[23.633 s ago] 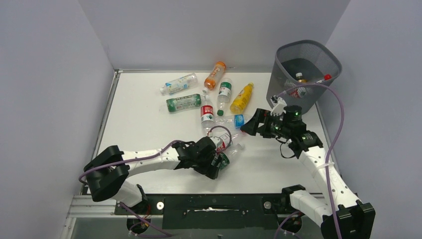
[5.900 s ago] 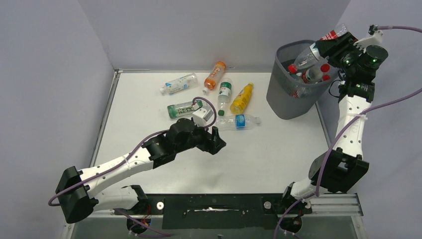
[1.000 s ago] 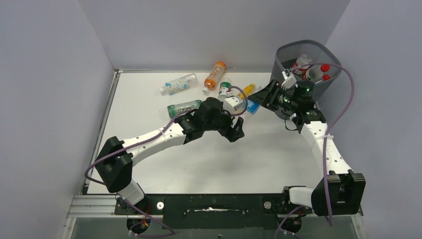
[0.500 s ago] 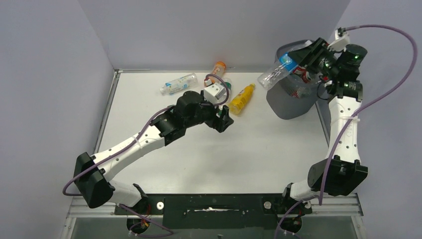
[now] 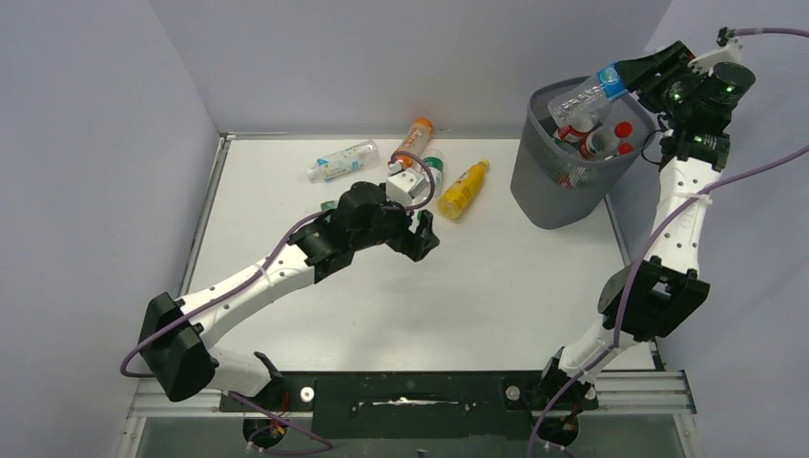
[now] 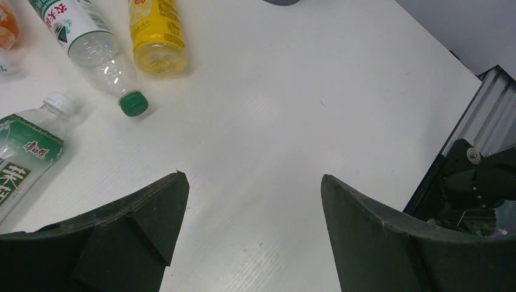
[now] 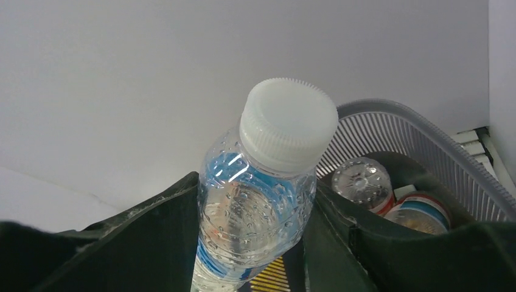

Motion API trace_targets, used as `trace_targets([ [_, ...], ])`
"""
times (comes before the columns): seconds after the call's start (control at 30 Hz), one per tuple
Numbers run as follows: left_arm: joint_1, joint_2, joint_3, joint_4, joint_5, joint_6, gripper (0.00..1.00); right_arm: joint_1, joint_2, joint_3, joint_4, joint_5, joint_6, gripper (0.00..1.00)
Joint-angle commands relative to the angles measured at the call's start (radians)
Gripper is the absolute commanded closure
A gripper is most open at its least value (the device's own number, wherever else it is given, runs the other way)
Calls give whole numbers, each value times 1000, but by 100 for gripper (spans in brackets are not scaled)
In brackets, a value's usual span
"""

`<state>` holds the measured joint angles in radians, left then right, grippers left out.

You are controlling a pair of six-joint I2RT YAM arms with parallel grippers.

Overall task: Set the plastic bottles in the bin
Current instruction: Place the plastic bottle in the trash bin.

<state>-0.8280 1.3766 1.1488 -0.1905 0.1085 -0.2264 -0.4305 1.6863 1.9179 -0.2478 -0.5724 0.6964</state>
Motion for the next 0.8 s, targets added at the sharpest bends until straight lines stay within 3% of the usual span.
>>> trace_targets([
  [0.0, 9, -42, -8, 44, 13, -10, 20, 11, 37, 47, 117, 56, -2, 46],
  [0.13, 9, -38, -19, 54, 22, -17, 20, 33, 108, 91, 114, 76, -25, 43],
  [0.27, 11, -34, -31, 68, 32, -25, 20, 72, 159, 176, 29, 116, -91, 18],
  [0.37, 10, -29, -39, 77, 36, -31, 20, 94, 143, 171, -18, 155, -137, 8],
  [0.6, 10, 18, -22, 87, 41, -32, 20, 93, 30, 83, -65, 190, -172, 4],
  [0.77, 14, 146, 95, 35, 10, -19, 20, 67, -124, -43, -126, 233, -180, 1],
])
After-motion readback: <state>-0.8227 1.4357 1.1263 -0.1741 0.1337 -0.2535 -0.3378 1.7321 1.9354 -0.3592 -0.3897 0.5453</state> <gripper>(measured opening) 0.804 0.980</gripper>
